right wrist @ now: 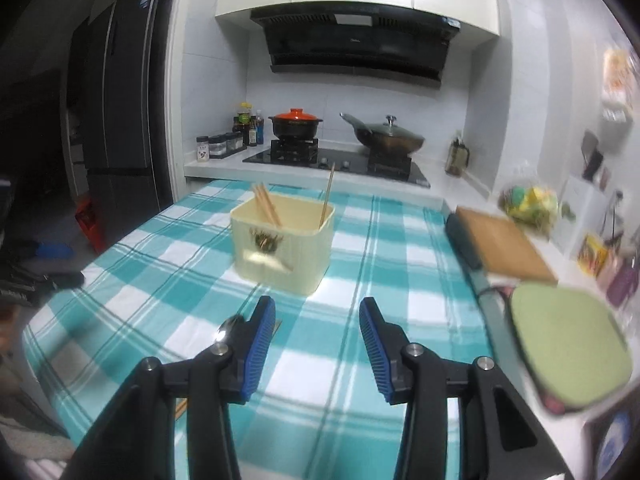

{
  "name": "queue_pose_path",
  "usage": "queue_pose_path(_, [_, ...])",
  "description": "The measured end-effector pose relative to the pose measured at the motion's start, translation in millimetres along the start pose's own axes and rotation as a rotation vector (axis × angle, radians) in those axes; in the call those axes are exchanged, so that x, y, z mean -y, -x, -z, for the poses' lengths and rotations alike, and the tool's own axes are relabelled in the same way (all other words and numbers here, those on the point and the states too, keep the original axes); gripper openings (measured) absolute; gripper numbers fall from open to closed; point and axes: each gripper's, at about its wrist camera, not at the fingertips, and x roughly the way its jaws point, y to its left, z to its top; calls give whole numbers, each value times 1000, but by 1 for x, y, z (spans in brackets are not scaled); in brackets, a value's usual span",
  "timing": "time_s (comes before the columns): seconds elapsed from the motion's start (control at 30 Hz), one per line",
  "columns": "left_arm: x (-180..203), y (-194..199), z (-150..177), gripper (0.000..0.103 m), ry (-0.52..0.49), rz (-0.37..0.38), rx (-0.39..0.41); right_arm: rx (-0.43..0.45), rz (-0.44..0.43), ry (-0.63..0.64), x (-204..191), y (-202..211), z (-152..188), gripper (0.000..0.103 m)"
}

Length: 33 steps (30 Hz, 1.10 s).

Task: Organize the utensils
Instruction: 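Move both open tools back to the remaining spoon and chopsticks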

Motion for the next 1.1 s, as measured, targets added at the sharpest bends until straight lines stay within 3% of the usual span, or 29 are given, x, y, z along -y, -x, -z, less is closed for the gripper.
queue_pose_path(0.13, [17, -21, 30, 91, 5, -11, -41, -27, 2, -93, -21, 1, 58, 45])
queue_pose_path(0.33, [25, -35, 46, 91, 4, 23, -68, -116, 0, -73, -41, -8, 107, 44])
queue_pose_path(0.47, [25, -51, 43, 91, 5, 52, -86, -122, 3, -86, -41, -10, 114, 44])
queue_pose_path(0.63, [37, -87, 27, 91, -80, 71, -110, -126, -3, -62, -47, -15, 116, 44])
queue_pose_path(0.87, [44, -143, 9, 90, -155, 21, -158, -133, -19, -71, -49, -18, 121, 44])
queue_pose_path(1.1, [53, -175, 8, 90, -200, 0, -201, -140, -15, -97, -39, -22, 123, 44])
